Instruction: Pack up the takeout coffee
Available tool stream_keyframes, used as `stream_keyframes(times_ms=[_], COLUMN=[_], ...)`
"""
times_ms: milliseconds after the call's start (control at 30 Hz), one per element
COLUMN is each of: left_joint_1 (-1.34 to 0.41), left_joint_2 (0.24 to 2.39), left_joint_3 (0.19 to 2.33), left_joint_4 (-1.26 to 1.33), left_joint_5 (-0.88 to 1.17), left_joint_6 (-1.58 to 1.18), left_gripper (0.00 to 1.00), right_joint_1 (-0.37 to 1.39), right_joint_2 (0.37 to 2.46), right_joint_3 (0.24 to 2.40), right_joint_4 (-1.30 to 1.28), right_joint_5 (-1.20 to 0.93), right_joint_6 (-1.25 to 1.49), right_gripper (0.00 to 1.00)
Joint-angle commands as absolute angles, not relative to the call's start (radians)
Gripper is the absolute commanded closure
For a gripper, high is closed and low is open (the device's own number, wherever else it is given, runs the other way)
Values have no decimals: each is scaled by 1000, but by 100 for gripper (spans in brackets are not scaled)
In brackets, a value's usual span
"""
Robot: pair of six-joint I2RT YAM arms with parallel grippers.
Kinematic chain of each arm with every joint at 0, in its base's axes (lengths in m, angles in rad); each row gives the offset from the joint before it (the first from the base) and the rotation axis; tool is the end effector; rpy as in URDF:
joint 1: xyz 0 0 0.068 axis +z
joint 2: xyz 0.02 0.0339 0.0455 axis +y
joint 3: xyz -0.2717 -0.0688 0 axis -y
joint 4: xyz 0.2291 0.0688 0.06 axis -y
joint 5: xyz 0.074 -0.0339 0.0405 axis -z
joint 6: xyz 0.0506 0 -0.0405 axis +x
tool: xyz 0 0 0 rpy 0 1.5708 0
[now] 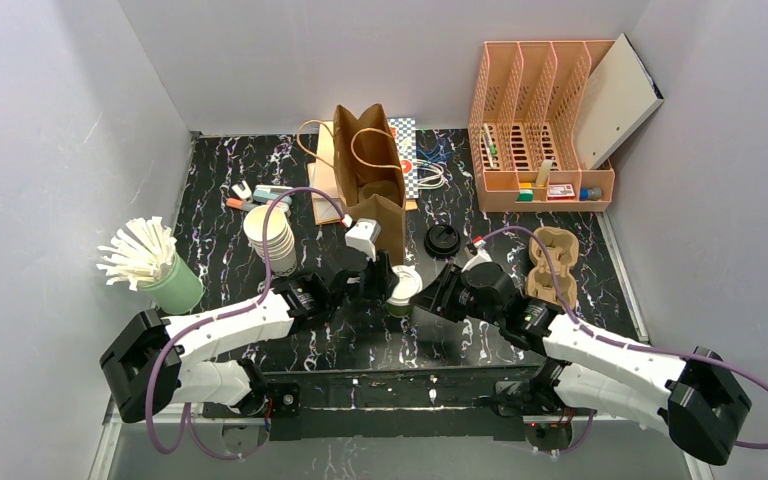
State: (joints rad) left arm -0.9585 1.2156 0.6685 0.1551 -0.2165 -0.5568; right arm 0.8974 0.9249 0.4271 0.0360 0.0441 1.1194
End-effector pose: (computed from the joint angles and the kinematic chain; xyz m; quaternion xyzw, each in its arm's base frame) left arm 0.1620 -0.2118 0.2532 0.1060 0.8218 -0.3145 0.4632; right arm 0.1252 0.1533 0.2183 0.1057 0.8434 0.4353 0.2965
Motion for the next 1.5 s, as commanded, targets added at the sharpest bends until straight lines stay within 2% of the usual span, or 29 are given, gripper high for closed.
stream_keyframes(times_ms=[0, 700, 1467], left_joint_1=[-963, -963, -963], left_joint_2=[1205, 1239, 1255], left_joint_3=[670, 669, 653], left_joint_4=[123, 121, 117], left_joint_5=[-209, -189, -186], left_joint_6=[-545, -544, -549], left_gripper=[57, 57, 57], right_joint_1=[887, 877, 876], right_joint_2=[942, 966, 1059], right_joint_3=[429, 287, 337], right_joint_4=[66, 73, -53], right_joint_5=[74, 83, 125], right_joint_6=[1154, 1262, 1326], right_gripper=[52, 57, 56])
